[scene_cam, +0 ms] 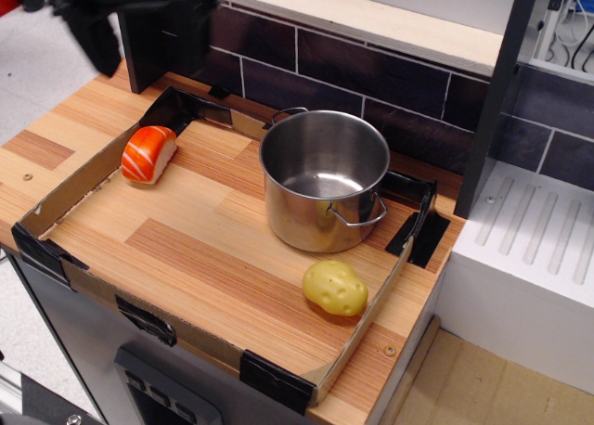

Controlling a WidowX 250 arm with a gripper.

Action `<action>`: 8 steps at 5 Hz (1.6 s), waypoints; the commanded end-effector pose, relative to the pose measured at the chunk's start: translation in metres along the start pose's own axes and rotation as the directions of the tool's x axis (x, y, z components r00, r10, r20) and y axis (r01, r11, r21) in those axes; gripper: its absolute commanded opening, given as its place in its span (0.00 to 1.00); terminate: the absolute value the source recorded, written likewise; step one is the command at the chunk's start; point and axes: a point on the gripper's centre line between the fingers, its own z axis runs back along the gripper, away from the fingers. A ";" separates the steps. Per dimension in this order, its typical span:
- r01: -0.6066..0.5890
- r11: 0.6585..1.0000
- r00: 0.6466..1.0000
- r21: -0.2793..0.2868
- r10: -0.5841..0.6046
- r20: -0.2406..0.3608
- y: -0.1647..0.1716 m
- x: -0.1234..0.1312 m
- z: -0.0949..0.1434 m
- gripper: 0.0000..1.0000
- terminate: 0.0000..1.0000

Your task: Topple metal pot

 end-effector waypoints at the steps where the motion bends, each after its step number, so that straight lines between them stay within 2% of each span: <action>1: -0.041 0.999 0.994 -0.033 0.044 0.097 -0.072 0.005 0.012 1.00 0.00; 2: -0.061 0.998 0.992 -0.010 0.061 0.110 -0.099 0.014 -0.008 1.00 0.00; 4: -0.010 0.999 0.997 0.045 0.006 0.082 -0.125 0.032 -0.057 1.00 0.00; 6: 0.039 0.998 0.999 0.044 -0.040 0.033 -0.131 0.031 -0.078 1.00 0.00; 8: 0.050 0.996 0.998 0.071 -0.052 0.029 -0.132 0.031 -0.098 1.00 0.00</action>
